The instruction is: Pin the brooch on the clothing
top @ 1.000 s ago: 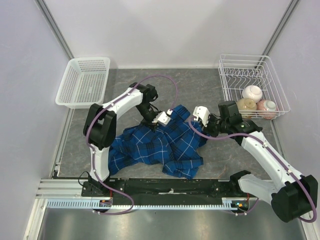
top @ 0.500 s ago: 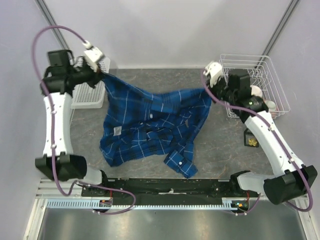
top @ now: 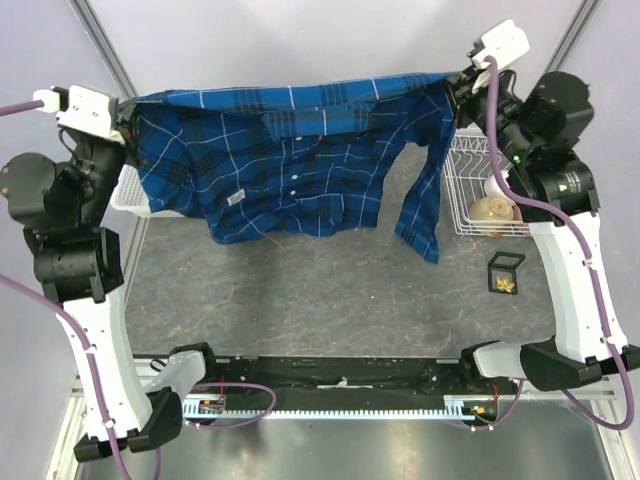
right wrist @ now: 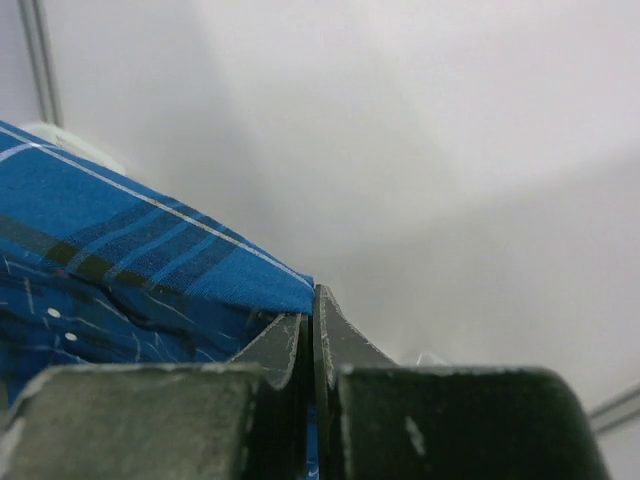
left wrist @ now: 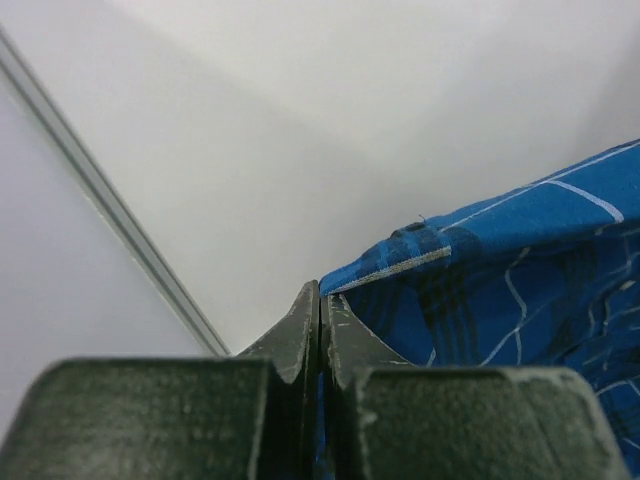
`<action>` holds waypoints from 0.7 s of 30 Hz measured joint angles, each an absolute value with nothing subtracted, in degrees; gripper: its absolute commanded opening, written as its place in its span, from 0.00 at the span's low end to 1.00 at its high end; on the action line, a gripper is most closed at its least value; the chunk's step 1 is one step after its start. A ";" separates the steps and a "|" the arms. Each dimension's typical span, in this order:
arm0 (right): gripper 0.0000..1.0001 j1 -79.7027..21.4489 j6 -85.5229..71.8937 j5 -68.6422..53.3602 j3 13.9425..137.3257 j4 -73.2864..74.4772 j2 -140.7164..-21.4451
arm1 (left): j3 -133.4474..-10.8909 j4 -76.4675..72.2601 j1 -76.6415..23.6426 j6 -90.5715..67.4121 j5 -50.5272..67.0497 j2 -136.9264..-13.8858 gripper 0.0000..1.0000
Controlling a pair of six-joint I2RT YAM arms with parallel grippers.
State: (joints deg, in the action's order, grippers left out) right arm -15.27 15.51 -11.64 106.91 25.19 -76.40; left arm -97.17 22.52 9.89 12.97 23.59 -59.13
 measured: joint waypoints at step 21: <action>0.00 -15.44 8.01 -23.88 124.95 26.26 -62.48 | -113.43 20.34 9.89 10.11 17.58 -45.36 0.02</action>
